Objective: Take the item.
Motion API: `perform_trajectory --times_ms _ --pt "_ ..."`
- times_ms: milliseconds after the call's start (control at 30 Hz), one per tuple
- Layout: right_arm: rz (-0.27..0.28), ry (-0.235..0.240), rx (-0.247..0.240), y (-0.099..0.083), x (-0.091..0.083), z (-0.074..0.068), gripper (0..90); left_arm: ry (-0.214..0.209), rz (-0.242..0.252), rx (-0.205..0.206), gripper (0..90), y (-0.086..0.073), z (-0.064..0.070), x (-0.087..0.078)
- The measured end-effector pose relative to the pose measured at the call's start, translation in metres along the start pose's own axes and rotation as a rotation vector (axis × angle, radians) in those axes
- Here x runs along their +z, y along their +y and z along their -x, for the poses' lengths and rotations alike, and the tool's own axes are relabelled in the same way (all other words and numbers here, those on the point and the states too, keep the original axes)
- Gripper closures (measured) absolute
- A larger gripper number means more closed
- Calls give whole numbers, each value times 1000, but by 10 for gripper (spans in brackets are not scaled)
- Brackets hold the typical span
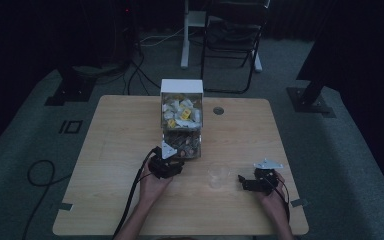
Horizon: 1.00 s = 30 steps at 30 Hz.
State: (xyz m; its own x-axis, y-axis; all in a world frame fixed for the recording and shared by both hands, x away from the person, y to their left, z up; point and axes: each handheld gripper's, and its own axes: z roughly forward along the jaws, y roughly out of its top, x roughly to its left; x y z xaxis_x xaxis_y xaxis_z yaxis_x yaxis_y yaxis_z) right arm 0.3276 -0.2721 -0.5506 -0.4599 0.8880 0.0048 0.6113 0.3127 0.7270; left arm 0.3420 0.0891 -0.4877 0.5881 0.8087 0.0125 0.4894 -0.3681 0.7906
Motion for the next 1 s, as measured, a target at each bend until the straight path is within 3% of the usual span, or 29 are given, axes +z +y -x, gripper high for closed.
perform_trajectory --times_ms 233,433,500,667,1000 --pt "0 0 0 0 0 0 130 -6 28 -22 630 5 -7 -7" --pt "0 0 0 0 0 0 130 -1 13 -7 692 13 -8 -3" --pt "0 0 0 0 0 0 130 -1 16 -8 793 14 -8 -2" --pt "0 0 1 0 0 0 130 -1 14 -9 891 15 -9 -3" --pt "0 0 1 0 0 0 131 -23 19 -19 900 15 -10 -4"
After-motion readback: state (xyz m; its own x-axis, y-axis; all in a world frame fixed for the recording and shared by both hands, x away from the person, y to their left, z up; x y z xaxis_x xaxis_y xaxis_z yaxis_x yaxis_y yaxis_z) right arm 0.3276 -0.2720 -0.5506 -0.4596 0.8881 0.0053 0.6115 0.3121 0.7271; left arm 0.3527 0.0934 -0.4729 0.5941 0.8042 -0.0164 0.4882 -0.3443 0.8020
